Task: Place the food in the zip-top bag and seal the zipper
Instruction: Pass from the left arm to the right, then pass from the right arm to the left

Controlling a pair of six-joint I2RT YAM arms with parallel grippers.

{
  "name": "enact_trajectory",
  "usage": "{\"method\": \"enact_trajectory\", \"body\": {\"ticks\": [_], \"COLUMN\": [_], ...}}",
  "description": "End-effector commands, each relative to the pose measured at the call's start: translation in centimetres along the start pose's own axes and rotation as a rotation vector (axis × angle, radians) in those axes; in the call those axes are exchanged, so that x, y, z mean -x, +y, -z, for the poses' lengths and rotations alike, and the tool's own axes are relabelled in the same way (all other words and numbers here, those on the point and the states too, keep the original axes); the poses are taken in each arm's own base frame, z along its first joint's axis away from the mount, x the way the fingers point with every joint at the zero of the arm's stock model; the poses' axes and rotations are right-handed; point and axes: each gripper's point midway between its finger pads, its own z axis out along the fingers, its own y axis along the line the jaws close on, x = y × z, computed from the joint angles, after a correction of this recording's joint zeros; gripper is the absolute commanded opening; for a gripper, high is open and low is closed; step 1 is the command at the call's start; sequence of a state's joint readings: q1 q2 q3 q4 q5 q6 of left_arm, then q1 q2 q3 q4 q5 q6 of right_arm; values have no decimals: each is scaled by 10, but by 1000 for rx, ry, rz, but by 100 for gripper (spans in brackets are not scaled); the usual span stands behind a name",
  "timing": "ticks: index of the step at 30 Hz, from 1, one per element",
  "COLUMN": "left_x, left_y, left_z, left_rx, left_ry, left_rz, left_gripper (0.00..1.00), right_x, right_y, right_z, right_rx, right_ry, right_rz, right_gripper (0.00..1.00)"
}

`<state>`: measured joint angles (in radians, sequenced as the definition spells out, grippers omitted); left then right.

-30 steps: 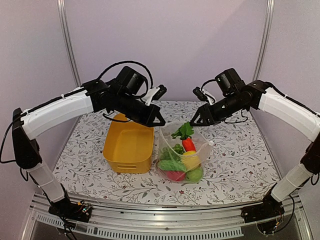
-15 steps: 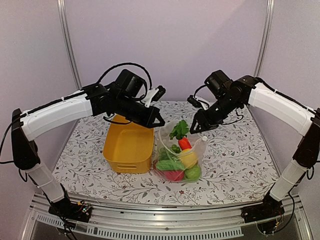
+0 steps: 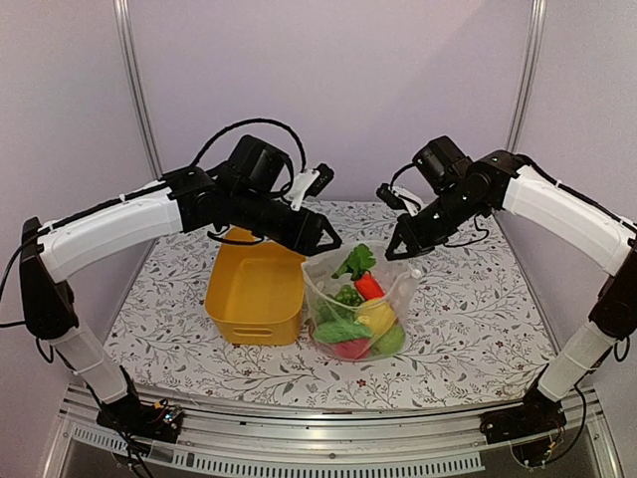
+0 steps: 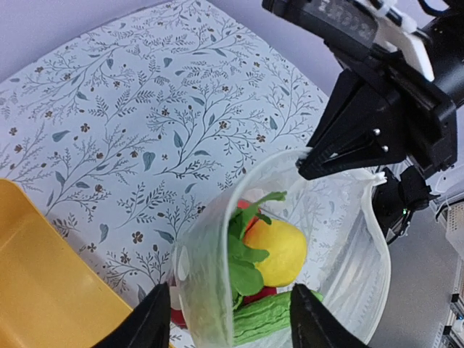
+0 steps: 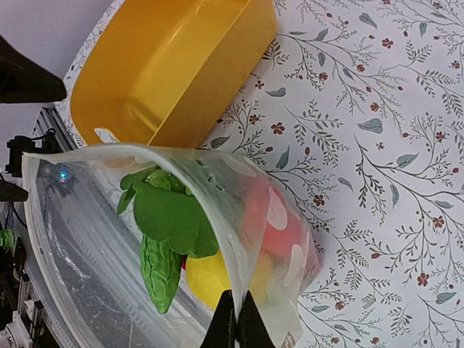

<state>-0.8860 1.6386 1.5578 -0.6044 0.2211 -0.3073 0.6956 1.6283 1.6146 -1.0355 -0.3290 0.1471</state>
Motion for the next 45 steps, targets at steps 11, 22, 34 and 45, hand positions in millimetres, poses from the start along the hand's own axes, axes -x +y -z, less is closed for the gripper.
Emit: {"method": "enact_trajectory", "body": {"ticks": [11,22,34,45], "left_x": [18,-2,-39,-21], "left_y": [-57,-15,39,-6], "left_z": [-53,-85,-105,-96], "left_rx": [-226,-20,228,-78], "left_ry": [-55,42,206,90], "left_rz": [-233,-92,-47,-163], "left_gripper": [89,65,40,4], "right_x": [-3,1,9,2], "right_y": [22,29,23,15], "right_z": [16,29,44,38], "right_rx": [96,124,152,201], "right_ry": [-84,-116,-154,-145], "right_rz": [58,30,-17,-46], "right_gripper": [0,0,0,27]}}
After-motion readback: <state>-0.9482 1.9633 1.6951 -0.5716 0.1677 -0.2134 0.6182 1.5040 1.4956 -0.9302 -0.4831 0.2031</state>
